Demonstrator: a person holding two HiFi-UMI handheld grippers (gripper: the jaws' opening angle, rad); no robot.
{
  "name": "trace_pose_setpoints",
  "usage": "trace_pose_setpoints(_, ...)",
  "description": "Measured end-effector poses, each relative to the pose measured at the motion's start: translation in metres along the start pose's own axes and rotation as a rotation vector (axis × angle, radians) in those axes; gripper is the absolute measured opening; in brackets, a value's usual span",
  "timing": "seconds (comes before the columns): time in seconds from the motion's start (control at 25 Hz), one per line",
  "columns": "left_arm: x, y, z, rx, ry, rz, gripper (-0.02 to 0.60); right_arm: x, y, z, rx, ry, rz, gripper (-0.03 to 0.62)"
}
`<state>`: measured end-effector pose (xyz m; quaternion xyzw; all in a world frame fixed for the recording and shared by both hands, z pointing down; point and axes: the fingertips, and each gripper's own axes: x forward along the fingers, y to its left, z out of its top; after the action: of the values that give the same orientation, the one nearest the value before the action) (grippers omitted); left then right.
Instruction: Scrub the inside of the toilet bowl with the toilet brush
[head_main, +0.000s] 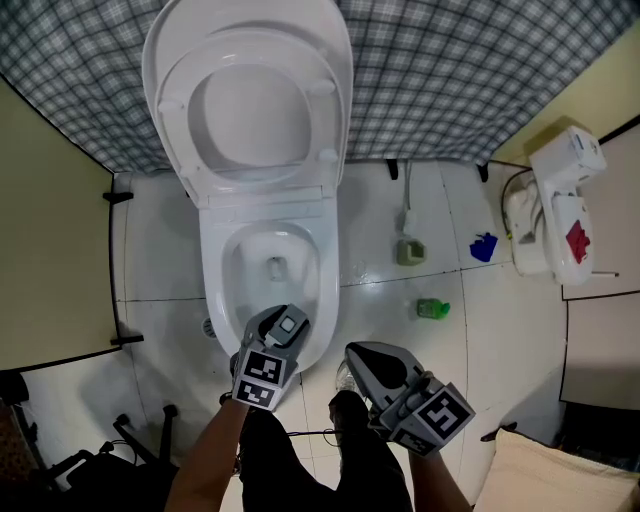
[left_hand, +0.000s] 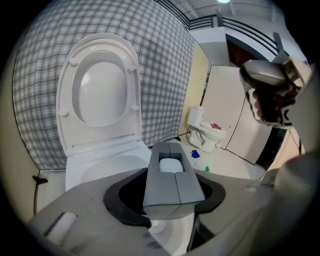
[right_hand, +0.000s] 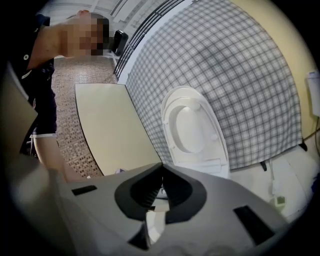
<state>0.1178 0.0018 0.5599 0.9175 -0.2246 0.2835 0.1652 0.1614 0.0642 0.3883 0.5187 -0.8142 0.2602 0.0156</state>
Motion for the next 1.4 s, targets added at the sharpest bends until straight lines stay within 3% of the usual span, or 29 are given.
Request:
trace_pose_setpoints(0.08, -0.017, -0.010, 0.001, -0.032, 0.013, -0.016, 0.215, 0.001, 0.000, 0.008, 0.012, -0.027, 0.001, 0.000)
trace_pose_setpoints(0.24, -0.033, -0.019, -0.015, -0.024, 0.053, 0.018, 0.216, 0.002, 0.003, 0.012, 0.004, -0.027, 0.018, 0.000)
trace_pose_setpoints(0.48, -0.016, 0.010, -0.016, -0.060, 0.020, 0.069, 0.213, 0.011, 0.005, 0.005, 0.002, -0.003, 0.034, 0.000)
trace_pose_setpoints(0.8, 0.030, 0.051, -0.021, 0.024, -0.002, 0.146, 0.215, 0.015, -0.006, -0.005, 0.005, 0.012, 0.028, 0.000)
trace_pose_setpoints(0.92, 0.045, 0.069, -0.031, 0.035, 0.029, 0.179, 0.215, 0.015, -0.013, -0.003, 0.003, 0.010, 0.014, 0.000)
trace_pose_setpoints(1.16, 0.013, 0.061, -0.030, 0.018, 0.037, 0.129, 0.212, 0.016, -0.011, -0.006, 0.020, 0.017, 0.012, 0.000)
trace_pose_setpoints(1.4, -0.050, 0.022, -0.029, 0.052, 0.088, 0.015, 0.205, 0.024, 0.001, 0.006, 0.013, 0.003, 0.045, 0.000)
